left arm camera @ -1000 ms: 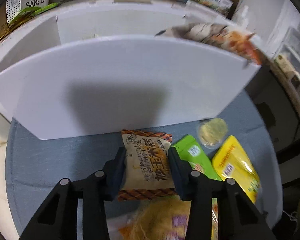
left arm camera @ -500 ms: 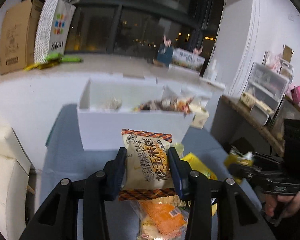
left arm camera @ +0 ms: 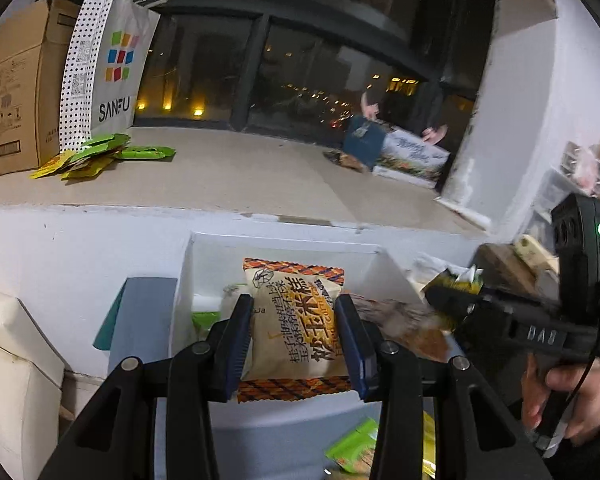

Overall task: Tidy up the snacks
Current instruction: 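Drop both packs into the white box and open both tools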

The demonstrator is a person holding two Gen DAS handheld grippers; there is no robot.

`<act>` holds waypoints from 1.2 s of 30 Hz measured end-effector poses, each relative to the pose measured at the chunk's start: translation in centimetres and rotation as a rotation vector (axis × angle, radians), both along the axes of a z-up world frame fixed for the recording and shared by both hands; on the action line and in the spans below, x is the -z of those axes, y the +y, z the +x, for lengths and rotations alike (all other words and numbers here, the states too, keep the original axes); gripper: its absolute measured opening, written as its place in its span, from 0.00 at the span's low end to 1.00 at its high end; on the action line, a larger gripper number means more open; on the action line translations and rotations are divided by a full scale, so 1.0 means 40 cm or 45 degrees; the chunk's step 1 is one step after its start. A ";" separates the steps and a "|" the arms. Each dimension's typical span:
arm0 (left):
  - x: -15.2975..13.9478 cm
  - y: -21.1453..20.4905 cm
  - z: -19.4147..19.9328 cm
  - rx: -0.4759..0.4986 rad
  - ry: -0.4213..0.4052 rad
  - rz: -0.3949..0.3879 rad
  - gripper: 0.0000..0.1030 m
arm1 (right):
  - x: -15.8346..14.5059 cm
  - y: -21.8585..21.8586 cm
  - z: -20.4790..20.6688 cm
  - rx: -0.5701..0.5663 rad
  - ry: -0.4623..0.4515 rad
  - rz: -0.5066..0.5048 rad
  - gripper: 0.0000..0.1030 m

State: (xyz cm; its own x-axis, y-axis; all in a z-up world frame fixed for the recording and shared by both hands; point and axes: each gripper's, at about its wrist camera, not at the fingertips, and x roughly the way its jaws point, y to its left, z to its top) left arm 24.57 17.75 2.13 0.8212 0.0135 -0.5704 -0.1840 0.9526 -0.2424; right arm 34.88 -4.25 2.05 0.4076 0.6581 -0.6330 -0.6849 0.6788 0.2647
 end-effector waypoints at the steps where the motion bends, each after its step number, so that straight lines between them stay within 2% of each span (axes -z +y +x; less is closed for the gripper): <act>1: 0.008 0.006 0.018 0.002 0.014 0.006 0.46 | 0.004 0.014 0.032 0.022 0.017 -0.009 0.52; 3: 0.021 0.018 0.046 -0.014 0.035 0.043 0.55 | 0.011 0.034 0.087 0.062 0.033 -0.039 0.53; 5: 0.033 0.028 0.064 -0.026 0.077 0.064 0.86 | 0.014 0.040 0.125 0.080 0.041 -0.034 0.54; 6: 0.040 0.038 0.071 -0.053 0.099 0.068 1.00 | 0.014 0.042 0.143 0.105 0.039 -0.035 0.67; 7: 0.042 0.042 0.068 -0.065 0.095 0.072 1.00 | 0.016 0.043 0.164 0.141 0.048 -0.038 0.78; 8: 0.045 0.051 0.063 -0.075 0.092 0.064 1.00 | 0.014 0.040 0.176 0.170 0.052 -0.028 0.99; 11: 0.053 0.077 0.040 -0.104 0.085 0.013 1.00 | 0.006 0.024 0.190 0.234 0.043 0.013 1.00; 16: 0.051 0.067 -0.024 -0.115 0.067 0.040 1.00 | -0.002 0.017 0.144 0.192 -0.035 -0.022 1.00; 20: 0.028 0.022 -0.107 -0.076 0.017 0.072 1.00 | -0.018 -0.014 0.087 0.165 -0.076 0.011 1.00; 27: -0.009 -0.106 -0.266 0.025 -0.041 0.100 1.00 | -0.057 -0.118 -0.087 0.074 -0.191 0.080 1.00; 29: -0.017 -0.142 -0.311 0.061 -0.066 0.080 1.00 | -0.058 -0.161 -0.149 0.042 -0.207 0.109 1.00; 33: -0.008 -0.211 -0.401 0.113 -0.071 0.020 1.00 | -0.033 -0.228 -0.249 -0.017 -0.198 0.086 1.00; 36: 0.009 -0.254 -0.444 0.142 -0.055 0.010 1.00 | -0.005 -0.275 -0.306 -0.037 -0.203 0.035 1.00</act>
State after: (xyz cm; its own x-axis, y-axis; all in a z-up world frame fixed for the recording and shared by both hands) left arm 6.81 7.58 1.78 0.8419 -0.0749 -0.5345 -0.0664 0.9684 -0.2402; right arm 22.63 -15.25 2.24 0.4820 0.6870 -0.5437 -0.7387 0.6524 0.1694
